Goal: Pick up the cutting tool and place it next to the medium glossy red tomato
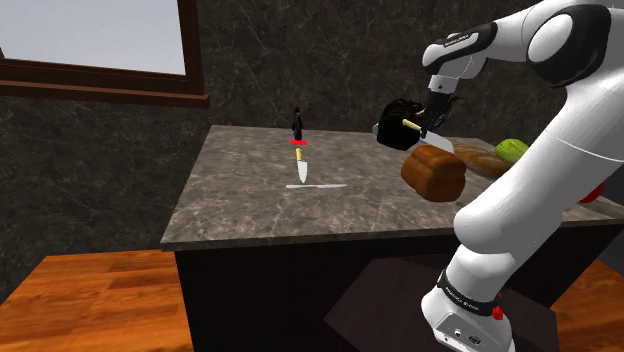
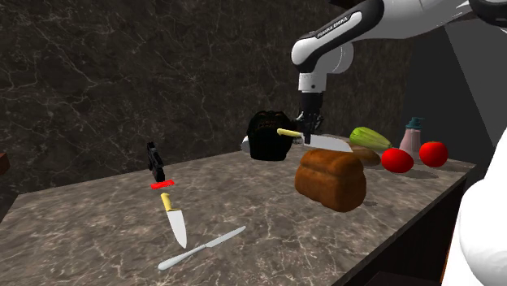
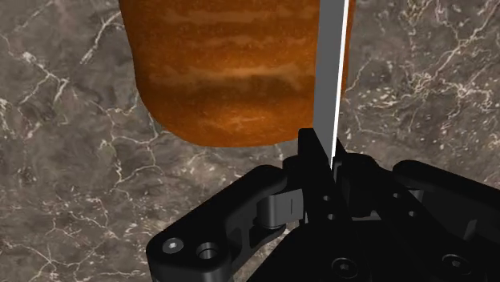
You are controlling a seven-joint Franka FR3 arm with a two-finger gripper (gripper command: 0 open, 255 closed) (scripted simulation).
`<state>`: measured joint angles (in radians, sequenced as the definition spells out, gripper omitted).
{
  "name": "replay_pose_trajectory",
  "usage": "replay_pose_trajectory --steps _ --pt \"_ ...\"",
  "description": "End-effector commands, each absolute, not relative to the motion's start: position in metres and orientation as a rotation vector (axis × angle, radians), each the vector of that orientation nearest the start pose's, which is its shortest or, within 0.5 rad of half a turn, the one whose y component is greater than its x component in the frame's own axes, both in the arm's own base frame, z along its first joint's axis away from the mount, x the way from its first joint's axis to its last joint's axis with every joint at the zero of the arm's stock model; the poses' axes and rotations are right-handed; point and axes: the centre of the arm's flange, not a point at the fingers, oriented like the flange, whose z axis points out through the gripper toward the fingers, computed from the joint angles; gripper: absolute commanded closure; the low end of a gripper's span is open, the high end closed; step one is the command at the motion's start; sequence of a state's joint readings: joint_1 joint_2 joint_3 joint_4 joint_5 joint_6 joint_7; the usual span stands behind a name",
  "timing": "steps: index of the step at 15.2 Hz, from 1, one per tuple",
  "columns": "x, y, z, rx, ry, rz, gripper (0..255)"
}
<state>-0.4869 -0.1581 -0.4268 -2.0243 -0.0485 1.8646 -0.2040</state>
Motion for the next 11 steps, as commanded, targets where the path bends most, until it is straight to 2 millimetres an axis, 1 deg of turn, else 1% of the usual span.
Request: replay_pose_trajectory --steps 1,11 --pt "0.277 -0.423 0.508 -2.934 1.052 0.005 255" --pt "0.152 -0.464 0.508 -2.934 1.052 0.005 255"
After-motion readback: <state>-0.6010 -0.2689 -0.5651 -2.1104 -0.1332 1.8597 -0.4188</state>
